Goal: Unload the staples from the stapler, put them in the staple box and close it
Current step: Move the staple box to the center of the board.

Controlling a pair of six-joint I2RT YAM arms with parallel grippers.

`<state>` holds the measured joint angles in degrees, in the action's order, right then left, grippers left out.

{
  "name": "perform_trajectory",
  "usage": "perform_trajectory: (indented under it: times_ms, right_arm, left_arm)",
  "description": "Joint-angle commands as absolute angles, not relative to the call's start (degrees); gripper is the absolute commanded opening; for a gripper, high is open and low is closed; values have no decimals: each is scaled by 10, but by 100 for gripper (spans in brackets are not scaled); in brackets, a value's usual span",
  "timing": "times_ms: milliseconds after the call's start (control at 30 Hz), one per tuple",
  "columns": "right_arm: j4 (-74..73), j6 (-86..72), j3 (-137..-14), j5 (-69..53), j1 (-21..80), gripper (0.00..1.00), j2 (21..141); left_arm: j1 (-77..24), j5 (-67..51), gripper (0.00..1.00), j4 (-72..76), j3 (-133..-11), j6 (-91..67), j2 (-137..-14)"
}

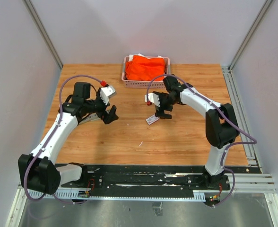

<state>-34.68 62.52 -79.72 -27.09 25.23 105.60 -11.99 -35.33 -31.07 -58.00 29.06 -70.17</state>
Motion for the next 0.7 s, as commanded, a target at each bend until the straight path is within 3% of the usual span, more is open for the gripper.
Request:
perform_trajectory:
  times_ms: [0, 233, 667]
  right_arm:
    - [-484, 771, -867, -355, 250, 94, 1103]
    - [-568, 884, -913, -393, 256, 94, 1163]
    - [-501, 853, -902, -370, 291, 89, 1202]
  left_arm:
    - [-91, -376, 98, -362, -558, 331, -664]
    - [-68, -382, 98, -399, -544, 376, -622]
    - [-66, -380, 98, -389, -525, 374, -607]
